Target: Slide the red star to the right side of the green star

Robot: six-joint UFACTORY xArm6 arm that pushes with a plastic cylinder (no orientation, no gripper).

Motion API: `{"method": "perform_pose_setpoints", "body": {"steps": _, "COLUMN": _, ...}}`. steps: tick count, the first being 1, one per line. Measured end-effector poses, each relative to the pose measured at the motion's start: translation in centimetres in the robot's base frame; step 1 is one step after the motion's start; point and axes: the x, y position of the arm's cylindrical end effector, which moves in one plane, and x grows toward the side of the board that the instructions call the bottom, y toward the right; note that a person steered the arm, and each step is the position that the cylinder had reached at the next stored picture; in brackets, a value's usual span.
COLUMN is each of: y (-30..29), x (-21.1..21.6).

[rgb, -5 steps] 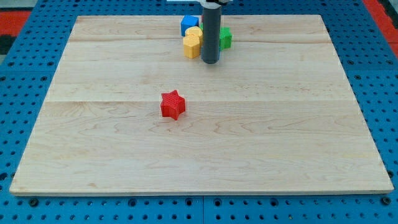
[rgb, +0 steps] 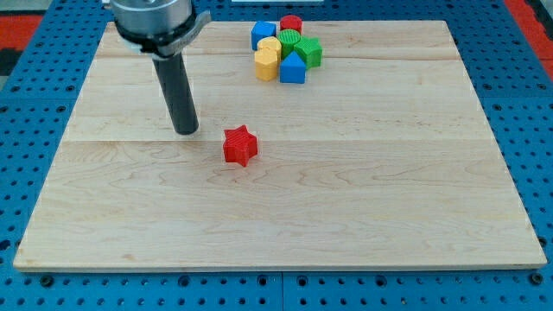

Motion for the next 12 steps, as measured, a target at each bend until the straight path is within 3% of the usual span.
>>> {"method": "perform_pose_setpoints", "body": {"steps": 8, "y": 3.4, "x": 4.2}}
{"method": "perform_pose_setpoints", "body": {"steps": 9, "y": 7.4, "x": 2.9}}
{"method": "perform_pose_setpoints", "body": {"steps": 12, "y": 10.8, "x": -0.1}}
